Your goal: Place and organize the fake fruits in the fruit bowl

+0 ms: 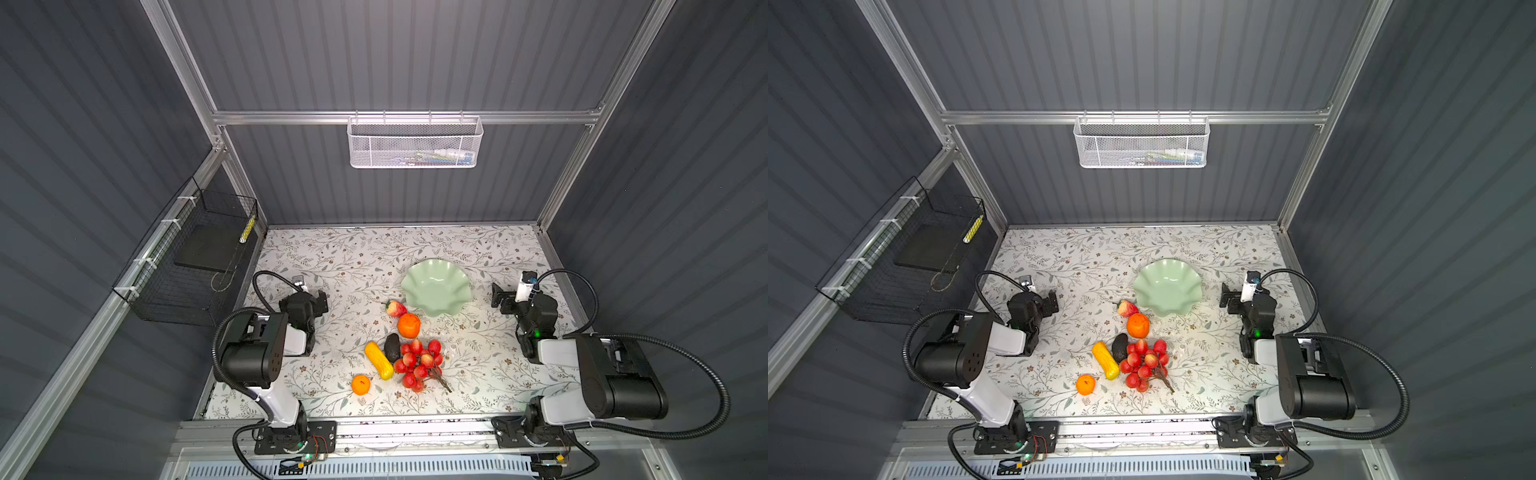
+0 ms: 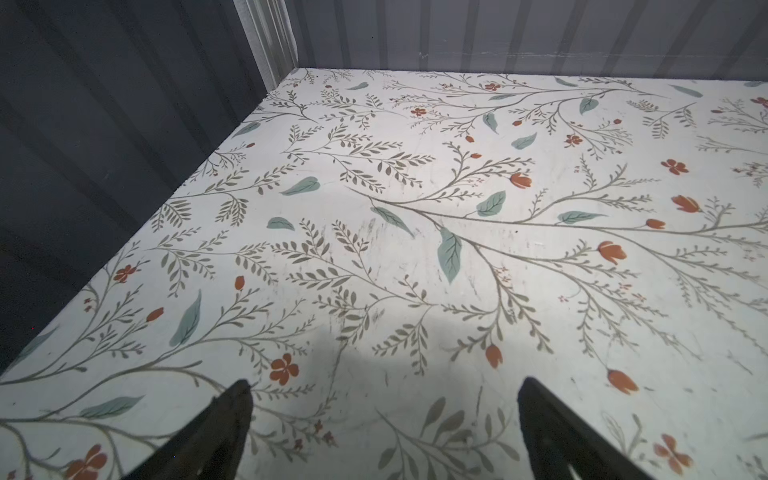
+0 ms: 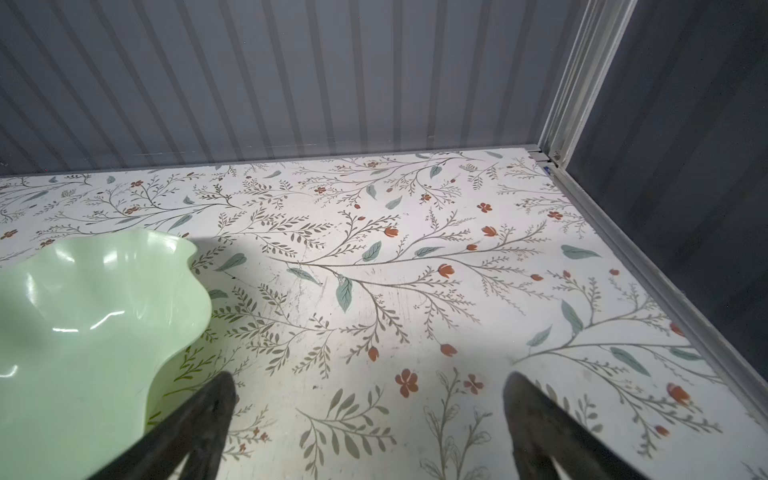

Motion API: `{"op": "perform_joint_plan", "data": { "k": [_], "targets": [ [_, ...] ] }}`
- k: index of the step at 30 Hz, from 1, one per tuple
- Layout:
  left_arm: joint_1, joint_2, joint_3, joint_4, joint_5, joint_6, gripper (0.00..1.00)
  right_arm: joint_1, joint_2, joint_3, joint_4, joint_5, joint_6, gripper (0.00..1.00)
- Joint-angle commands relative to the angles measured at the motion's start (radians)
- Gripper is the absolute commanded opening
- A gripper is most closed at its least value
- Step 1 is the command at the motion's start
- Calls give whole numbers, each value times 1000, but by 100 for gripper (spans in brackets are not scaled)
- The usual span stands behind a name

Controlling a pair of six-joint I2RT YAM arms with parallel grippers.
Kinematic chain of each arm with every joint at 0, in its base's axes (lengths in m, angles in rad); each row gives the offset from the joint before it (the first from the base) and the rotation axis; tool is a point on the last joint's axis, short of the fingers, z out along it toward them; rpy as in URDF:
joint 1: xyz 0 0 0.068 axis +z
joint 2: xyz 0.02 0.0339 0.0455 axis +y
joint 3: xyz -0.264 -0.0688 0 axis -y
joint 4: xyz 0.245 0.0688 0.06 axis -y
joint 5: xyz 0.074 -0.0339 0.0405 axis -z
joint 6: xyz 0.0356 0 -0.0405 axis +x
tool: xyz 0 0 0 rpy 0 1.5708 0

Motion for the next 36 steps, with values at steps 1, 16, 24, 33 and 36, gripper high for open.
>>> {"op": "perform_joint_plan", "data": {
  "k": [1, 16, 24, 33, 36],
  "targets": [
    [-2, 1, 16, 25, 10, -2, 100, -2, -6, 12, 0, -2, -11, 99],
    [-2, 2, 16, 25, 11, -2, 100, -5, -2, 39, -48, 71, 27, 99],
    [-2, 3, 27, 7, 38, 12, 100, -8, -1, 38, -45, 71, 25, 99],
    [-2, 5, 29, 4, 38, 12, 100, -8, -2, 38, -47, 73, 24, 99],
    [-2, 3, 28, 6, 39, 12, 100, -5, -7, 32, -34, 90, 30, 99]
  ]
}}
